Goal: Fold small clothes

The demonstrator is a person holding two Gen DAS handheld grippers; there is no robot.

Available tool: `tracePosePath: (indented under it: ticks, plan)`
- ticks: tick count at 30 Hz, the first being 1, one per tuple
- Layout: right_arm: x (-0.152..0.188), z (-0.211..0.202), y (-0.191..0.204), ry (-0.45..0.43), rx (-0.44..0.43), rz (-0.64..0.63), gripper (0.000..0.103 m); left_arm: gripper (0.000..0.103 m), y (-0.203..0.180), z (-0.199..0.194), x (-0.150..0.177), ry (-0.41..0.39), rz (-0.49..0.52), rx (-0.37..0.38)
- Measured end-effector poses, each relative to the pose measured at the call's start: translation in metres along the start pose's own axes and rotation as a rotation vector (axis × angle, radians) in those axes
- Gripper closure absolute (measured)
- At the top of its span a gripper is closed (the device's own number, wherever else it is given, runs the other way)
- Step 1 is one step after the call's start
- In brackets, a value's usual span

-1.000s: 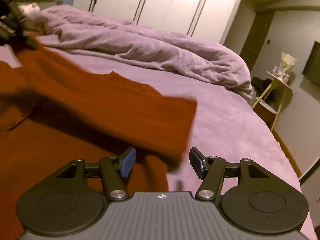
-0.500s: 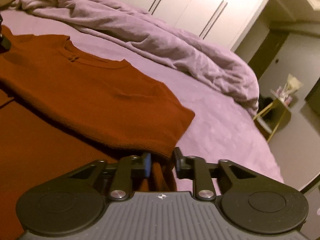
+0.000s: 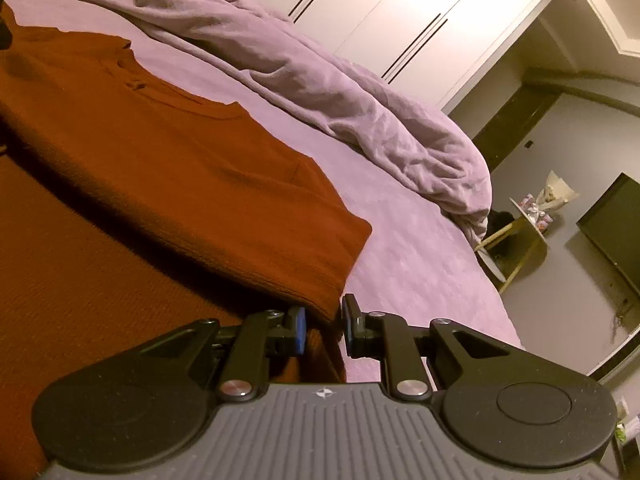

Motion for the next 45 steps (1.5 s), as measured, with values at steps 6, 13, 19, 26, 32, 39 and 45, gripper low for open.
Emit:
tracePosePath:
  ticks: [6,13,19,26,32,39,45]
  plan:
    - [-0.003,0.004,-0.015,0.016,0.014,0.098,0.081,0.095,-0.006,-0.002,-0.012,-0.025,0.044,-0.011]
    - [-0.005,-0.016,-0.05,0.054,-0.062,0.187,0.049,0.069,0.021,-0.026,-0.006,-0.038,0.037,-0.152]
    - [-0.025,-0.032,-0.083,0.034,-0.084,0.372,0.064,0.069,0.004,-0.043,-0.006,-0.055,0.032,-0.088]
    - [-0.047,-0.021,0.01,0.053,-0.374,0.239,0.07,0.063,-0.053,-0.007,0.007,0.003,0.089,0.011]
    - [-0.023,0.01,-0.013,0.094,-0.235,0.274,0.073,0.07,-0.017,-0.005,0.012,-0.01,-0.018,0.09]
    - [-0.019,-0.01,-0.039,0.139,-0.167,0.347,0.069,0.011,0.045,-0.061,0.03,-0.056,-0.174,-0.032]
    - [0.001,-0.054,-0.034,0.203,-0.286,0.469,0.062,0.015,0.149,-0.122,0.085,-0.029,-0.396,-0.279]
Point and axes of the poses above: each gripper's, at about its wrist camera, not at the fingertips, and z roughly the way its jaws point, y to its left, x to its underside, the point moved 2 cm from there along z, roughly the way its jaws point, and after that the axes turned 15 degrees about z, right-handed, at the moved point
